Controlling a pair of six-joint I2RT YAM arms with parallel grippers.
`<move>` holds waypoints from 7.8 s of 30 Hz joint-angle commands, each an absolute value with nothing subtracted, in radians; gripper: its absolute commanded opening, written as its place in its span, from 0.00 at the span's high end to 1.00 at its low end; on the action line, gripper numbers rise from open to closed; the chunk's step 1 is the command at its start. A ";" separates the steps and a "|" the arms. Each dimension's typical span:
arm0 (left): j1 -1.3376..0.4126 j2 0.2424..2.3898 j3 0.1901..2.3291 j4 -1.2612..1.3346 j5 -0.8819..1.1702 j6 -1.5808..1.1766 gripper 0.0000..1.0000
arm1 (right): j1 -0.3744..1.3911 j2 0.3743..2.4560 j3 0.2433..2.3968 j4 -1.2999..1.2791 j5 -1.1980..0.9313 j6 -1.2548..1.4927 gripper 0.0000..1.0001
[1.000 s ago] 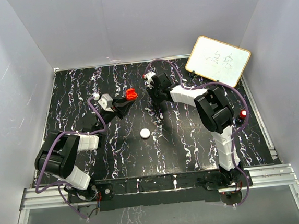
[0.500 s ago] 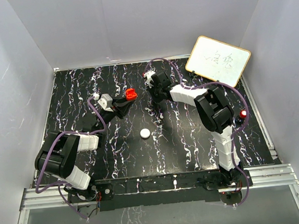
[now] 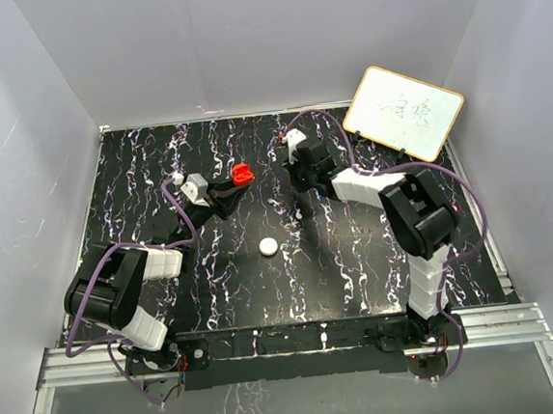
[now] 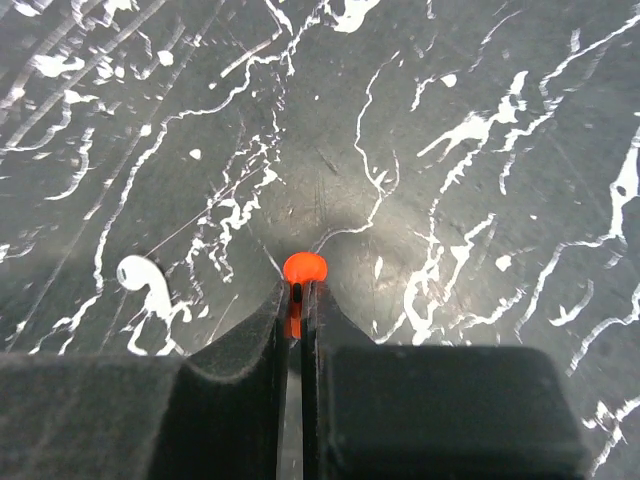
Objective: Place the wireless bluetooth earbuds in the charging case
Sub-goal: Pick up the earbud from the center of the board, then place the earbud in the charging case, then close the charging case, then place the charging case at the center of the board.
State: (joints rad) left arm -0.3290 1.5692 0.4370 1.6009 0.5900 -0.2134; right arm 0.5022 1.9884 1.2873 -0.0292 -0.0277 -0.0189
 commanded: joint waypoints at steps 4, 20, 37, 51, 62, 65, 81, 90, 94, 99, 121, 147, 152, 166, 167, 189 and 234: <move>-0.324 1.546 0.441 1.789 0.605 -0.226 1.00 | 0.476 1.613 1.002 0.494 -0.081 0.071 1.00; -0.331 1.584 0.492 1.787 0.611 -0.310 1.00 | 0.513 1.504 0.510 1.590 -0.323 0.216 1.00; -0.380 1.606 0.527 1.789 0.729 -0.285 1.00 | 0.687 1.560 0.506 1.814 -0.158 0.091 1.00; -0.474 1.629 0.534 1.787 0.645 -0.205 1.00 | 0.708 1.510 0.511 1.815 -0.010 0.090 1.00; -0.483 1.620 0.534 1.787 0.624 -0.187 1.00 | 0.746 1.544 0.537 1.813 0.039 0.108 1.00; -0.483 1.617 0.535 1.787 0.621 -0.186 1.00 | 0.754 1.556 0.545 1.814 0.039 0.115 1.00; -0.485 1.605 0.539 1.787 0.614 -0.181 1.00 | 0.773 1.598 0.561 1.814 0.049 0.143 1.00; -0.486 1.605 0.543 1.787 0.617 -0.181 1.00 | 0.775 1.610 0.563 1.815 0.061 0.144 1.00; -0.486 1.602 0.542 1.787 0.614 -0.178 1.00 | 0.776 1.613 0.563 1.815 0.063 0.150 1.00; -0.485 1.599 0.542 1.787 0.600 -0.176 1.00 | 0.775 1.611 0.559 1.814 0.073 0.160 1.00; -0.486 1.592 0.558 1.789 0.556 -0.145 1.00 | 0.782 1.594 0.534 1.814 0.125 0.173 0.89; -0.480 1.606 0.529 1.783 0.670 -0.087 1.00 | 0.731 1.240 0.919 0.543 0.237 0.132 0.27; -0.480 1.630 0.519 1.776 0.720 -0.003 1.00 | 0.711 1.273 1.035 0.324 0.216 0.147 0.23; -0.478 1.633 0.521 1.623 0.737 0.114 1.00 | 0.639 1.435 1.291 -0.071 0.056 0.233 0.17; -0.478 1.633 0.521 1.616 0.739 0.118 1.00 | 0.636 1.444 1.303 -0.086 0.049 0.234 0.17; -0.477 1.633 0.534 1.578 0.703 0.121 1.00 | 0.619 1.551 1.367 -0.224 -0.080 0.252 0.19; -0.295 1.871 0.862 0.801 0.466 -0.285 1.00 | 0.534 1.257 1.106 -0.050 0.156 0.324 0.17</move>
State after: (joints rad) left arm -0.3172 1.8545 0.8101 0.9428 0.4759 -0.2062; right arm 0.5442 1.2949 1.1110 -0.1223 0.1574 0.3210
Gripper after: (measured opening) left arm 0.250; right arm 0.829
